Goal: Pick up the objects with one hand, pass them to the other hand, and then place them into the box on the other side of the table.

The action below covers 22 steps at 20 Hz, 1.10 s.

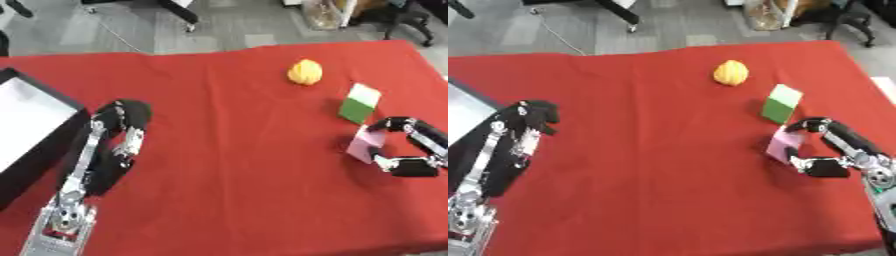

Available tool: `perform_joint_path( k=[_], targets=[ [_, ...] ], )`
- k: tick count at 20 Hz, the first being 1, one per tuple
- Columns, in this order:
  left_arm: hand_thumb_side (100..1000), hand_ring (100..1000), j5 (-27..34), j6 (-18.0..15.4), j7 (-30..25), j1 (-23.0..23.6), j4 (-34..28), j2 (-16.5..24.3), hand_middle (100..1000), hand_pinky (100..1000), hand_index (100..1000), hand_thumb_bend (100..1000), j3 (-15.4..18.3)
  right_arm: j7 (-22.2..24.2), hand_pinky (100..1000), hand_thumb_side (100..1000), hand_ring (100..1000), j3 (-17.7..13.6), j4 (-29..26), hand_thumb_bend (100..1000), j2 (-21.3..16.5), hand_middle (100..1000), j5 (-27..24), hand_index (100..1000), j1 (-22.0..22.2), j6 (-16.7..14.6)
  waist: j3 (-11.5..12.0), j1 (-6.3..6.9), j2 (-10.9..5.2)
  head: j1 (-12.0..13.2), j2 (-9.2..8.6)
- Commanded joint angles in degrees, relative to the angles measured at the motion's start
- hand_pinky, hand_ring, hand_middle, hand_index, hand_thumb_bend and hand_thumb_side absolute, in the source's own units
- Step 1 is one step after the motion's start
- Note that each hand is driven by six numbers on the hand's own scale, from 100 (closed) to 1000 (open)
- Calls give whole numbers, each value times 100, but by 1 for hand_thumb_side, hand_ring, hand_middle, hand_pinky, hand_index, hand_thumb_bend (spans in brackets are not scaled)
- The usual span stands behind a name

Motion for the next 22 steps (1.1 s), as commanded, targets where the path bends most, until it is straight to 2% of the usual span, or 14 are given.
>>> perform_joint_path(
  k=[1,8,15,20,21,22],
  targets=[
    [773,673,11,3,-10,-31,-43,43,693,625,672,100,0,-203,854,242,852,-40,-170,100,-57,691,-58,492,-136,-16,-5,-59,-65,6,-13],
    [775,674,36,27,18,-32,74,29,694,623,671,100,-20,-282,848,261,850,60,-482,100,339,691,-487,488,-460,-31,-7,-42,-71,8,-13],
    [702,692,-56,52,184,-326,343,173,710,629,687,100,-154,-174,843,275,842,344,-1139,100,1263,688,-993,493,-986,88,-23,-8,-92,22,-13],
    [604,712,-294,27,229,-778,327,352,726,638,733,100,-344,-116,837,280,835,798,-1515,100,2051,682,-1565,496,-1363,345,-44,-3,-84,-8,-13],
    [590,716,-358,13,249,-873,290,379,732,641,741,100,-384,-82,836,270,835,911,-1546,197,2179,682,-1677,498,-1436,404,-44,-3,-79,-23,-13],
    [574,718,-433,-4,274,-958,248,400,733,641,745,100,-422,-46,835,282,834,1011,-1566,100,2291,682,-1778,498,-1496,462,-43,-2,-73,-37,-13]
  ],
)
